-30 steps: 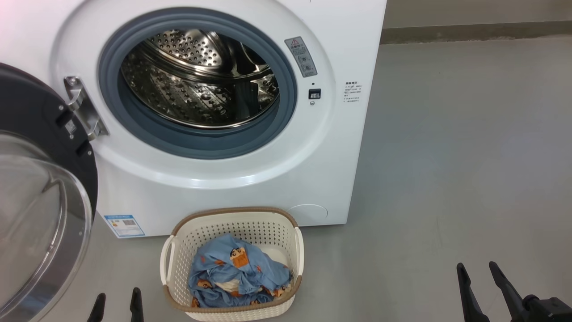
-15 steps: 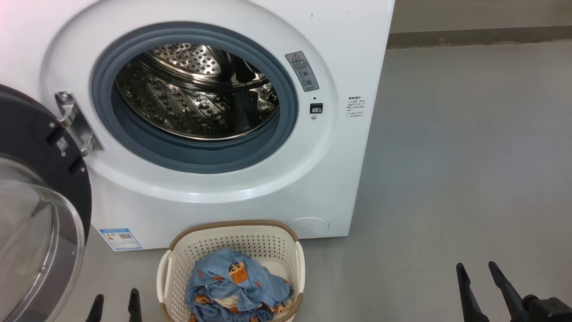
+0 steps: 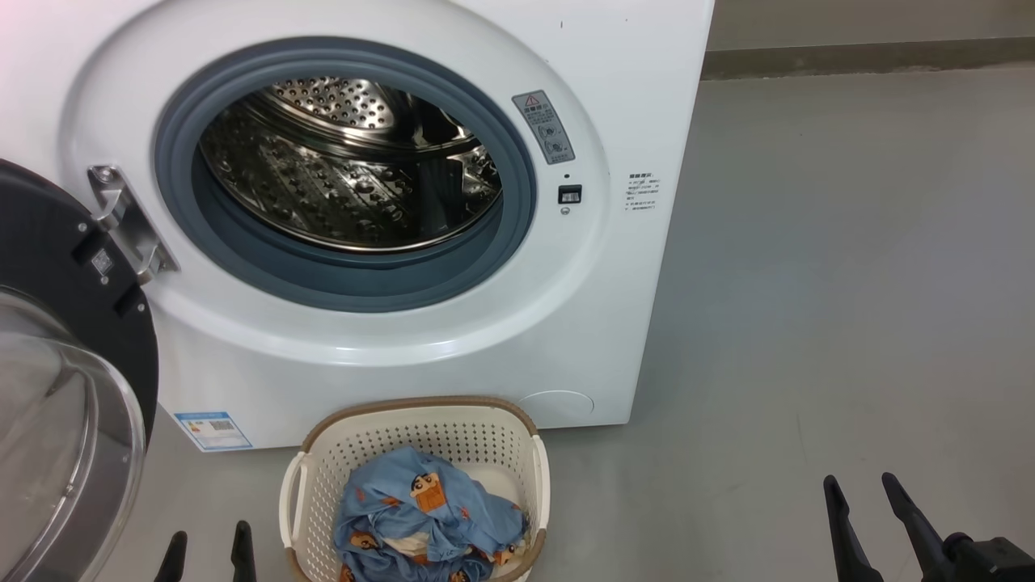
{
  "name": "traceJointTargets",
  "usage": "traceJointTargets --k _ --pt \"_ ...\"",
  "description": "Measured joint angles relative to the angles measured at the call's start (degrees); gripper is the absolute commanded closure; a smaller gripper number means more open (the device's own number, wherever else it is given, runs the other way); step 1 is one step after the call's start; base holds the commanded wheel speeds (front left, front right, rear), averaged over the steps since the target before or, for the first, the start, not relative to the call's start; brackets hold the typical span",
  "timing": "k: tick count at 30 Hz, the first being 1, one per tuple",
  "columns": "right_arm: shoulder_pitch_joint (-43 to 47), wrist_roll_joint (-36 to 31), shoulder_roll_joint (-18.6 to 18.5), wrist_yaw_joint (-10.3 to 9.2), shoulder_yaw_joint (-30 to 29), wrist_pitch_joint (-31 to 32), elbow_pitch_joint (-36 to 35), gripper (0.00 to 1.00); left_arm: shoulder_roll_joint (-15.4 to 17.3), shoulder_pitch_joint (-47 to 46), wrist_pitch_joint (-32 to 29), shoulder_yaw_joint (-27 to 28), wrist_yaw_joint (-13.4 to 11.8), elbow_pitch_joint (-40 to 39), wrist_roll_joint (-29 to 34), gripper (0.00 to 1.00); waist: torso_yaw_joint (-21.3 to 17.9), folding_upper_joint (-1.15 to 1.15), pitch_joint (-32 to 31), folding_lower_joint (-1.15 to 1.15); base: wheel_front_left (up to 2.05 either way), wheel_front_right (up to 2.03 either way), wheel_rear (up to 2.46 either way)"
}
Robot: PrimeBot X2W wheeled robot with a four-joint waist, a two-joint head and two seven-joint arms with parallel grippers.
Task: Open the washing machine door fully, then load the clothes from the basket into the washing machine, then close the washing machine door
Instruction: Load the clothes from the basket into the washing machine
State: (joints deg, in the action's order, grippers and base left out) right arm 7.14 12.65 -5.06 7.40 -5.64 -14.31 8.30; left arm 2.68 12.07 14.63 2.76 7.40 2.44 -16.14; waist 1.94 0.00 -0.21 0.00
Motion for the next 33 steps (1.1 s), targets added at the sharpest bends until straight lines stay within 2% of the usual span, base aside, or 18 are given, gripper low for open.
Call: traceJointTargets --k 17,33 --pt "-0.09 0.00 0.96 0.00 -0.01 -0.01 0.01 0.00 0.00 -0.05 0.00 0.21 0.00 -0.02 0.00 0.00 -0.86 0.00 0.50 0.00 0.00 0.00 0.00" --pt "-0.51 0.00 1.40 0.00 0.47 0.00 -0.04 0.00 0.01 -0.64 0.00 -2.74 0.00 2.46 -0.22 0.00 -2.63 0.00 2.82 0.00 0.00 0.00 0.00"
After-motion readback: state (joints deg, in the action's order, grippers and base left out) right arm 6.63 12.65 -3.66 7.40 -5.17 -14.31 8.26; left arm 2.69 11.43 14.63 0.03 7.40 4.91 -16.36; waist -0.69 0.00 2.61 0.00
